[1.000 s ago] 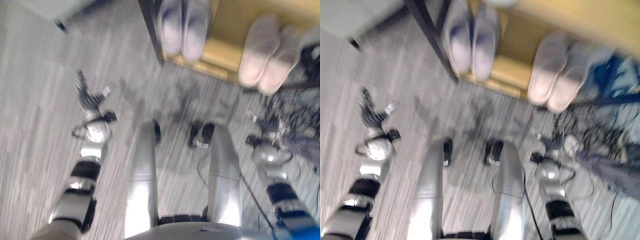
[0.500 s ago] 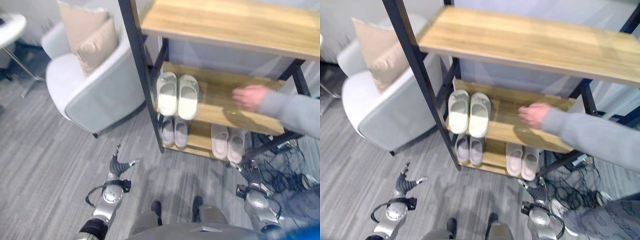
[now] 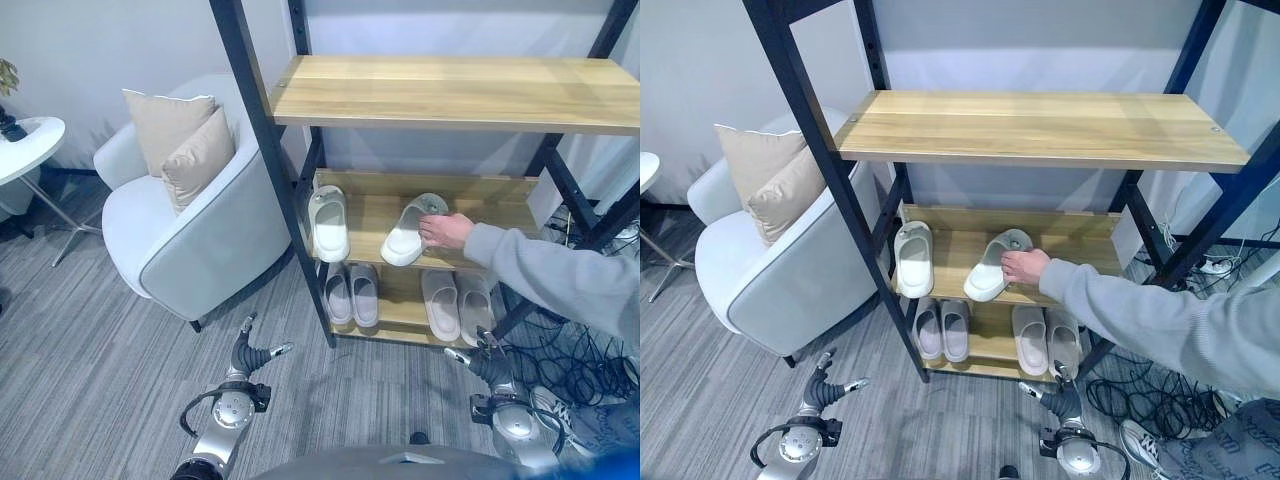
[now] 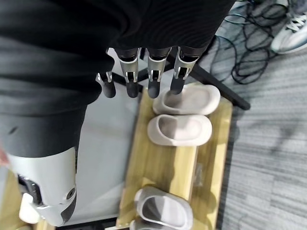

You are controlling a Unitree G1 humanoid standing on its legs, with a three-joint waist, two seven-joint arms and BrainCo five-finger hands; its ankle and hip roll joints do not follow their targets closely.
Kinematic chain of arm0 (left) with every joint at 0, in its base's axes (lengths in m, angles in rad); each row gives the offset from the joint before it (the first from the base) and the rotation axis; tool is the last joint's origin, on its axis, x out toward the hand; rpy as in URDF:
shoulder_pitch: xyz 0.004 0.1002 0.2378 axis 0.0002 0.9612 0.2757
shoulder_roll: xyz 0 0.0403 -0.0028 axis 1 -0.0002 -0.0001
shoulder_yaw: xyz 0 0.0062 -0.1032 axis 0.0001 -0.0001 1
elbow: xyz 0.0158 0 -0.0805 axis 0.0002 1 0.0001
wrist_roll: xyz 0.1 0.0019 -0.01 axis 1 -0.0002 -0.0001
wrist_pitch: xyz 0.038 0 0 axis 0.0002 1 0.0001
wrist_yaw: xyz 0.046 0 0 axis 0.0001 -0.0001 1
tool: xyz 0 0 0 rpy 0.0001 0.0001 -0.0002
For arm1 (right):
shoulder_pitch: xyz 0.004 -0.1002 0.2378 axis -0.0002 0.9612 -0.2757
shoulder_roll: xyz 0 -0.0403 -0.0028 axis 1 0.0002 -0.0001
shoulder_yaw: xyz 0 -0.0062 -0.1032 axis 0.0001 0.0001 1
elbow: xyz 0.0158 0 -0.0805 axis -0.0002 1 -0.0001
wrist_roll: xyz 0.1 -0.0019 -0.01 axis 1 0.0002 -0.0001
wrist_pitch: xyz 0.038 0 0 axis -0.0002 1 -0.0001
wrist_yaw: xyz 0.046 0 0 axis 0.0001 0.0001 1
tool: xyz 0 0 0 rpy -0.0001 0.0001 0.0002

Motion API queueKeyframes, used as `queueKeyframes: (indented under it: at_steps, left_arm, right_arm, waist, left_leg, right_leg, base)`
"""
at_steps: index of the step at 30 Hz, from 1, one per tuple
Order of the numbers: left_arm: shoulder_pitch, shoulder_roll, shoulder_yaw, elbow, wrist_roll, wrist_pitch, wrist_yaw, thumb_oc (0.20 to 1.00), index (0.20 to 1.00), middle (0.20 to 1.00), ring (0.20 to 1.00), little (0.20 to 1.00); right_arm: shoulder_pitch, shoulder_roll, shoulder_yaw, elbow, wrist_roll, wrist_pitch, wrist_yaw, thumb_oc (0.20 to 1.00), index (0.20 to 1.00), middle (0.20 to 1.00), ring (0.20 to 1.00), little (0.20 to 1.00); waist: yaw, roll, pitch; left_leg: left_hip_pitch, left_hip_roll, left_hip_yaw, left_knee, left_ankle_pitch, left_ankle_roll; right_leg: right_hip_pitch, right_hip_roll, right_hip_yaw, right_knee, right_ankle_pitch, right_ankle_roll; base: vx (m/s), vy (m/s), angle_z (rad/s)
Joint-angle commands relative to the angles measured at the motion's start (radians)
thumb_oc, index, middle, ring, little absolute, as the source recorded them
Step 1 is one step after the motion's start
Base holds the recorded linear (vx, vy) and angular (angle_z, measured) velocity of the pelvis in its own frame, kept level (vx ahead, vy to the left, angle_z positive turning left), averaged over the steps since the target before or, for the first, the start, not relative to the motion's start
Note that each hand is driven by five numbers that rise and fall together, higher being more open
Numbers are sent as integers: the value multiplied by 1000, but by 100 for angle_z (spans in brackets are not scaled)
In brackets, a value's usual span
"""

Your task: Arrange the slippers neatly on the shoe rack.

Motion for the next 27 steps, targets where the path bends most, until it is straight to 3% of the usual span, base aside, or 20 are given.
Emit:
queueKeyframes:
  at_steps: [1, 3, 4, 5, 6, 10, 13, 16, 20, 27]
  left_arm:
    - [-14, 40, 37, -70, -4, -51, -26, 1000, 1000, 1000, 1000, 1000]
    - [13, 17, 45, -11, -76, -54, -86, 1000, 1000, 1000, 1000, 1000]
    - [19, -6, 40, -11, -176, -108, -145, 1000, 1000, 1000, 1000, 1000]
    - [18, -5, 40, -10, -178, -109, -148, 1000, 1000, 1000, 1000, 1000]
    - [-27, -27, 61, 185, -62, -45, -67, 1000, 1000, 1000, 1000, 1000]
    - [-74, -42, 84, 281, -78, -61, -46, 1000, 1000, 1000, 1000, 1000]
    - [-76, -26, 74, 251, -77, -67, -28, 1000, 1000, 1000, 1000, 1000]
    - [-47, 15, 39, 132, -44, -90, -4, 1000, 1000, 1000, 1000, 1000]
    - [-36, 28, -12, 131, -38, -92, -5, 1000, 1000, 1000, 1000, 1000]
    - [-57, 31, -58, 145, -46, -98, 7, 1000, 1000, 1000, 1000, 1000]
  right_arm:
    - [-25, -1, 29, -70, -45, -38, 8, 1000, 1000, 1000, 1000, 1000]
    - [-23, -12, 42, -99, -84, -42, 20, 1000, 1000, 1000, 1000, 1000]
    - [-32, -24, 64, -116, -114, -49, 23, 1000, 1000, 1000, 1000, 1000]
    - [-32, -24, 64, -115, -114, -49, 23, 1000, 1000, 1000, 1000, 1000]
    - [-41, -23, 85, -147, -127, -67, 36, 1000, 1000, 1000, 1000, 1000]
    - [-72, -73, 116, -229, -244, -74, 12, 1000, 1000, 1000, 1000, 1000]
    - [-146, -87, 106, -222, -250, -64, -23, 1000, 1000, 1000, 1000, 1000]
    - [-272, -137, 47, -226, -293, -47, -121, 1000, 1000, 1000, 1000, 1000]
    - [-472, -174, -3, -95, -235, -30, -236, 1000, 1000, 1000, 1000, 1000]
    - [-652, -220, -1, 33, -169, -28, -305, 1000, 1000, 1000, 1000, 1000]
  waist:
    - [-4, -40, 23]
    - [1, -42, 23]
    - [7, -48, 23]
    - [6, -48, 24]
    - [8, -54, 21]
    - [11, -60, 19]
    - [23, -60, 17]
    - [54, -59, 18]
    - [91, -46, 29]
    - [114, -27, 56]
  left_leg:
    - [-73, -10, -44, 6, -38, -28]
    - [-71, -10, -41, 6, -42, -25]
    - [-65, -12, -42, 8, -49, -21]
    - [-65, -12, -42, 8, -49, -21]
    - [-58, -11, -44, 16, -54, -20]
    - [-60, -1, -52, 38, -62, -21]
    - [-80, 9, -62, 50, -60, -26]
    - [-118, 19, -80, 87, -68, -34]
    - [-141, 35, -102, 99, -65, -53]
    - [-202, 38, -121, 73, -29, -62]
  right_leg:
    - [-25, -115, -6, 76, 32, 125]
    - [-24, -117, -2, 80, 28, 124]
    - [-20, -119, -2, 84, 23, 124]
    - [-20, -119, -2, 85, 23, 124]
    - [-16, -118, 0, 91, 13, 120]
    - [-15, -110, -7, 102, -6, 111]
    - [-23, -101, -16, 101, -18, 104]
    - [-26, -91, -34, 86, -36, 90]
    - [-14, -69, -67, 60, -63, 73]
    - [-66, -60, -73, 39, -54, 69]
  base:
    - [-47, 31, -26]
    - [-10, 17, -13]
    - [10, -4, -24]
    - [42, -13, -18]
    - [48, -8, -10]
    - [78, -44, 1]
    - [56, -89, 15]
    - [81, -146, 29]
    - [107, -136, 21]
    - [21, -28, 11]
